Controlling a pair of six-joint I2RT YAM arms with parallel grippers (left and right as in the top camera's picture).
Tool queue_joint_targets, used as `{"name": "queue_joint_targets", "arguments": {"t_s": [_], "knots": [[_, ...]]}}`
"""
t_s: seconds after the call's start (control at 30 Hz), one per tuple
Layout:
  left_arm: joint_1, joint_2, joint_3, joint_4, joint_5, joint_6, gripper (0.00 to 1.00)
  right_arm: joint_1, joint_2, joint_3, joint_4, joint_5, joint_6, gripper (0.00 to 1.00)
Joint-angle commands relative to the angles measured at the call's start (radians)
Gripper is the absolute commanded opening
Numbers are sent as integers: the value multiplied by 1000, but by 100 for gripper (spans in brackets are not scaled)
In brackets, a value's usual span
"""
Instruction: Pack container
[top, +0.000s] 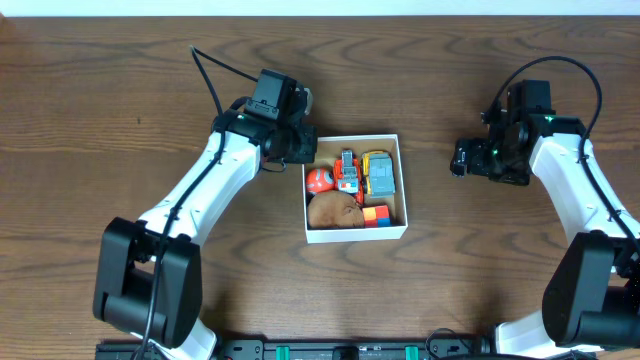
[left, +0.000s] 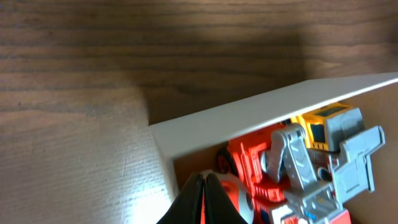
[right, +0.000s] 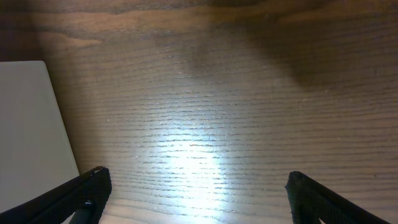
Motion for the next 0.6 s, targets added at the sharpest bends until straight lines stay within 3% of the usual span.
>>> {"name": "queue_joint_targets", "arguments": {"t_s": [0.0, 0.4, 0.57], "knots": [[2, 13, 0, 1, -18, 25, 6, 3, 9, 20, -1, -7, -13, 93], [3, -161, 6, 5, -35, 87, 8, 5, 9, 21, 16, -6, -45, 93], [18, -261, 6, -14, -301, 97, 46, 31, 9, 65, 50, 73, -69, 93]]}}
